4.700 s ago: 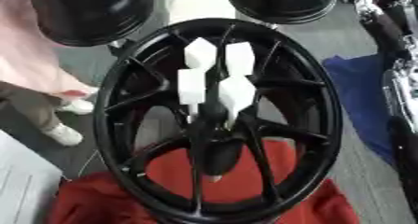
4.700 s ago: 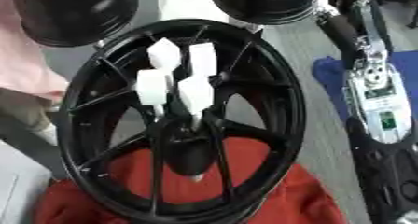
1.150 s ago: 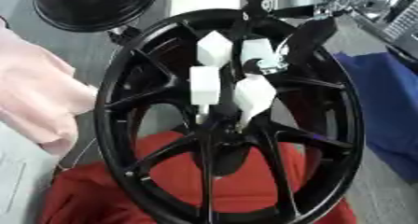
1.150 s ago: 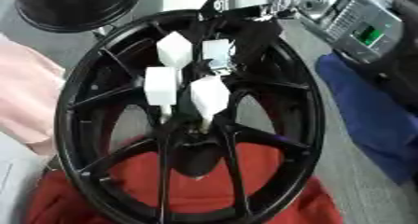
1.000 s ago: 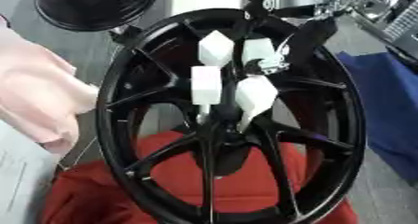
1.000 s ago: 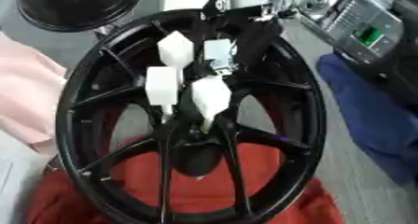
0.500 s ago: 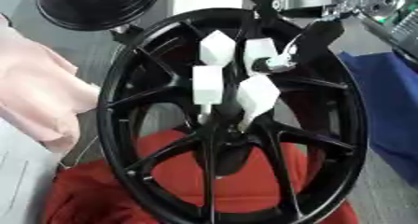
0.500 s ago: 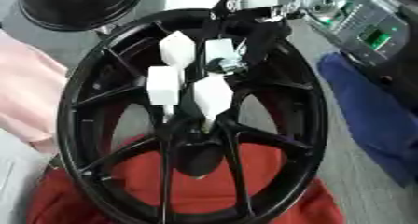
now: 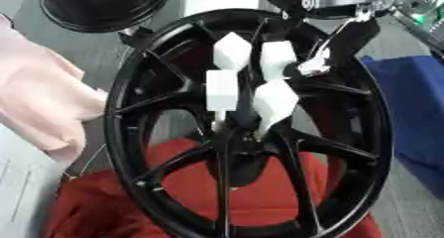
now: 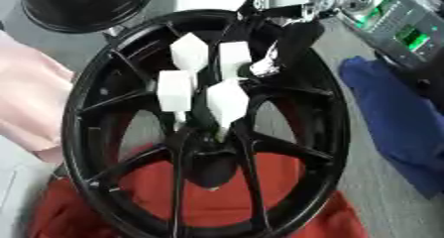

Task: Pull the pin out of the wheel hub.

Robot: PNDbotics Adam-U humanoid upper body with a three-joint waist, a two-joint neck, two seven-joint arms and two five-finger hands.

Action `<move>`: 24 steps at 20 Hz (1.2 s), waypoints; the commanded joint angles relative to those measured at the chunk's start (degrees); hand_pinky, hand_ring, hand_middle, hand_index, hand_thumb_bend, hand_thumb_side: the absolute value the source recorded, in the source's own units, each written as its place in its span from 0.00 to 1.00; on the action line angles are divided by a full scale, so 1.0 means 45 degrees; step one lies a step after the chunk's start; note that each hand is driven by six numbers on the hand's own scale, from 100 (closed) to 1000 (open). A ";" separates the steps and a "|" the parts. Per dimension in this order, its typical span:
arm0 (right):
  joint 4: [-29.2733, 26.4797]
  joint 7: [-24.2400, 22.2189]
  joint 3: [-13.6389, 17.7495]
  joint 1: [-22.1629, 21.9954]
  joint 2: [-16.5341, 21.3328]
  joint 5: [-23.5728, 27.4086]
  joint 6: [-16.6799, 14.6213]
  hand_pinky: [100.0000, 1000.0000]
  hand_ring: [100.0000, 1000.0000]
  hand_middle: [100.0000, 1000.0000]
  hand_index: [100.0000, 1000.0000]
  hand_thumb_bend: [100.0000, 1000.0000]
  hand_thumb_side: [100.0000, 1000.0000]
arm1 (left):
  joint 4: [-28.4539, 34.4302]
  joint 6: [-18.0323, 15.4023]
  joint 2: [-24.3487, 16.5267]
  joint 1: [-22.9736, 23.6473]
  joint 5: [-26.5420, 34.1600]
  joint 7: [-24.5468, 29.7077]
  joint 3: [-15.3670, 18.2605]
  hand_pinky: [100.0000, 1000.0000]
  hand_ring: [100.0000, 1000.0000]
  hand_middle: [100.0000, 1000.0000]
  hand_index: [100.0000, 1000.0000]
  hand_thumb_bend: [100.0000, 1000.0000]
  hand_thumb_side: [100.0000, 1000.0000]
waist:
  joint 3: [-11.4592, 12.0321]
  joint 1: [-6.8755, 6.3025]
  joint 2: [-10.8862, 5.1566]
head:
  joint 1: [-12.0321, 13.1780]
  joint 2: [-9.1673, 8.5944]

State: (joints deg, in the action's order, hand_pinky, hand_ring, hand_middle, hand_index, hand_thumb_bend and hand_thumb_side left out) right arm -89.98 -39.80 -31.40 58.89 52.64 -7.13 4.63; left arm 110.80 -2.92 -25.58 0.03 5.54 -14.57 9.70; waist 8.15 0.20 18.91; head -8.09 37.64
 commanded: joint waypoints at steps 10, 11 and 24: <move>0.0193 -0.0372 -0.0178 0.0258 -0.0195 0.0437 0.0266 0.87 0.79 0.62 0.69 0.29 0.32 | 0.0090 -0.0012 -0.0012 -0.0039 0.0054 0.0071 0.0049 0.69 0.66 0.63 0.67 0.55 0.64 | 0.0136 0.0037 -0.0153 | 0.0025 -0.0257; 0.0232 -0.0404 -0.0185 0.0261 -0.0229 0.0449 0.0266 0.87 0.78 0.61 0.68 0.28 0.31 | 0.0088 -0.0012 -0.0002 -0.0033 0.0055 0.0067 0.0054 0.69 0.66 0.63 0.67 0.55 0.64 | 0.0147 0.0040 -0.0149 | 0.0025 -0.0256; -0.0503 0.0896 0.1558 -0.0170 0.0351 0.1690 0.0578 0.86 0.66 0.30 0.45 0.00 0.04 | 0.0003 0.0009 0.0040 0.0050 0.0057 -0.0051 0.0149 0.69 0.66 0.63 0.67 0.54 0.64 | 0.0057 0.0018 -0.0207 | 0.0136 -0.0269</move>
State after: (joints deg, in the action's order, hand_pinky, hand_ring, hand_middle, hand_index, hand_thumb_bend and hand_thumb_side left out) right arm -91.03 -36.41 -26.77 57.36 51.88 -0.32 7.28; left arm 110.11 -2.78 -24.61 0.14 5.61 -14.54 9.72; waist 8.44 0.45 19.17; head -7.64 37.15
